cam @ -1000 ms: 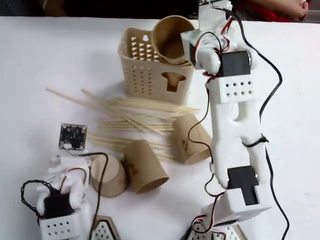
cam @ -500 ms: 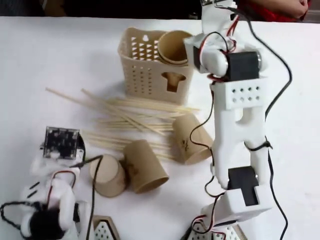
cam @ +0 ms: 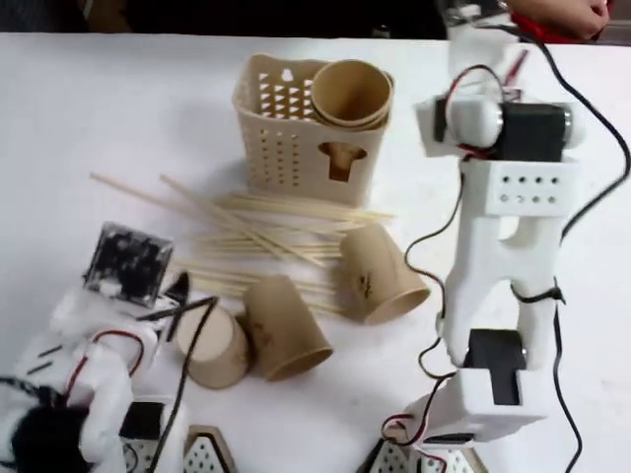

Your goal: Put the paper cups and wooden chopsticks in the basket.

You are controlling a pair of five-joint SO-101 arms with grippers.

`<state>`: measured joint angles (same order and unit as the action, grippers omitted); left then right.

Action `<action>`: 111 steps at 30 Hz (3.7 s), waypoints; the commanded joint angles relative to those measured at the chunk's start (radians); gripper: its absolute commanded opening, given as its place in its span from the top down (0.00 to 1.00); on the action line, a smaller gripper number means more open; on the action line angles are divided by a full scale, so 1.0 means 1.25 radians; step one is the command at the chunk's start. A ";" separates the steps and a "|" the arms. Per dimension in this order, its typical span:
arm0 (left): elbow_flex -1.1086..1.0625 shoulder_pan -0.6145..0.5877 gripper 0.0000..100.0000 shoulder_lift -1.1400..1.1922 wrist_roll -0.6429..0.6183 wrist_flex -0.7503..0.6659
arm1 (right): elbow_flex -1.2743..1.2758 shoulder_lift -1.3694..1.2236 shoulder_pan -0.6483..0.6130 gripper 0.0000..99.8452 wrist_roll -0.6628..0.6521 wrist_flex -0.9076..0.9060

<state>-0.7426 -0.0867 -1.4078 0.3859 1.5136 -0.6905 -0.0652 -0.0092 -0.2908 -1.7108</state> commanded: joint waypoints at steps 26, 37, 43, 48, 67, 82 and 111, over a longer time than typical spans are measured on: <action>-0.201 0.580 0.74 0.328 -0.050 -0.114 | 0.400 0.273 0.125 0.80 -0.010 0.079; -0.231 0.578 0.92 0.330 0.055 -0.199 | 0.396 0.273 0.125 0.80 -0.010 0.079; -0.230 0.578 0.98 0.330 0.064 -0.232 | 0.396 0.273 0.125 0.80 -0.010 0.079; -0.227 0.520 0.98 0.330 0.060 -0.282 | 0.396 0.273 0.125 0.80 -0.010 0.079; 0.163 0.333 0.98 0.336 0.060 -0.107 | 0.554 0.265 0.128 0.80 -0.010 0.179; 0.723 0.300 0.98 0.693 0.033 0.087 | 0.691 0.266 0.158 0.80 -0.002 0.235; 1.504 0.312 0.86 1.363 -0.006 0.178 | 0.755 0.266 0.179 0.80 -0.002 0.285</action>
<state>1.0679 0.2954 0.3046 0.4365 1.7453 0.2562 0.2401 0.2041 -0.2923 -1.3656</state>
